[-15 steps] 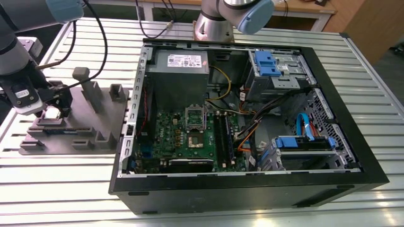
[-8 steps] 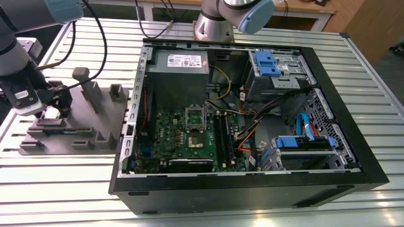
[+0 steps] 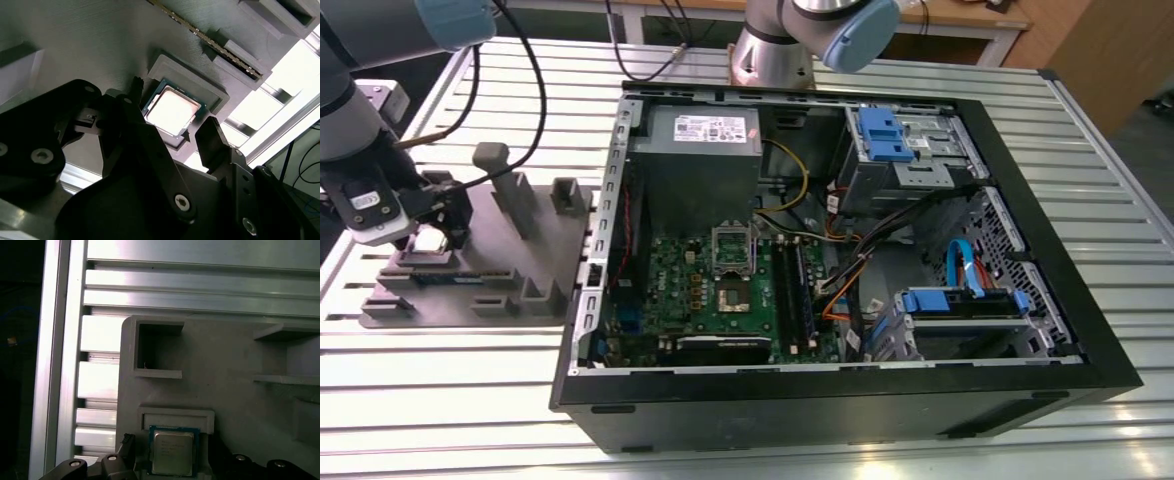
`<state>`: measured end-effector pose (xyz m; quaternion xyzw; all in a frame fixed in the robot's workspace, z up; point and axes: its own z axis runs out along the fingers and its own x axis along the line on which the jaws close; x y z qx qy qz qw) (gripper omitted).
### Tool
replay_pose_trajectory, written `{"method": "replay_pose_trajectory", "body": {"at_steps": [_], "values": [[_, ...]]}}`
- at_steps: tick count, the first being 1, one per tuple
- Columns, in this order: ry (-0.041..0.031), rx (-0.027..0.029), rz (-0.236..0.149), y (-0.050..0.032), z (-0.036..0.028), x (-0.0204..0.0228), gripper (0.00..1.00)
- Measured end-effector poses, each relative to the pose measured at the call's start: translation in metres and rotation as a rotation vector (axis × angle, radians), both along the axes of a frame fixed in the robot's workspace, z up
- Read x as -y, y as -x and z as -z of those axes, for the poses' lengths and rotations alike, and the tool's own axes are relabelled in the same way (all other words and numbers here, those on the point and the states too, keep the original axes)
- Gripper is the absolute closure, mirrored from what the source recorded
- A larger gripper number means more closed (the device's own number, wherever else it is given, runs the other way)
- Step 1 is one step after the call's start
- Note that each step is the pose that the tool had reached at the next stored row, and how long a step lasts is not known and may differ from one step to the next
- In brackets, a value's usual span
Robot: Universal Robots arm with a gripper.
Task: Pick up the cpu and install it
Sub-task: 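Pick up the cpu and move it towards the insertion slot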
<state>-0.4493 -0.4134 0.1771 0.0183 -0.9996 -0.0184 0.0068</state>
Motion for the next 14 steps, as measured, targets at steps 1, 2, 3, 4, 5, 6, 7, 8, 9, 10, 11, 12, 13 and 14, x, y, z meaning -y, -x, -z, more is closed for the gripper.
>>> {"method": "replay_pose_trajectory", "body": {"at_steps": [1,2,3,4,5,6,7,8,9,10,11,12,13,14], "values": [[0.0001,0.0000,0.000,0.0000,0.0000,0.0000,0.32],[0.0000,0.0000,0.000,0.0000,0.0000,0.0000,0.32],[0.0000,0.0000,0.000,0.0000,0.0000,0.0000,0.33],[0.0001,0.0000,0.000,0.0000,0.0000,0.0000,0.33],[0.0001,0.0000,0.000,0.0000,0.0000,0.0000,0.33],[0.0001,0.0000,0.000,0.0000,0.0000,0.0000,0.40],[0.0000,0.0001,0.000,-0.0001,0.0000,0.0000,0.40],[0.0000,0.0001,0.000,-0.0001,0.0001,0.0000,0.40],[0.0000,0.0001,0.000,-0.0002,0.0001,0.0000,0.40],[0.0000,0.0001,0.000,-0.0003,0.0000,0.0000,0.40],[0.0001,0.0000,0.000,-0.0003,0.0000,0.0000,0.40],[0.0002,-0.0001,0.000,-0.0003,-0.0002,0.0000,0.40],[0.0004,-0.0002,0.000,-0.0003,-0.0007,0.0000,0.40],[0.0005,-0.0001,0.000,-0.0003,-0.0012,0.0000,0.40]]}}
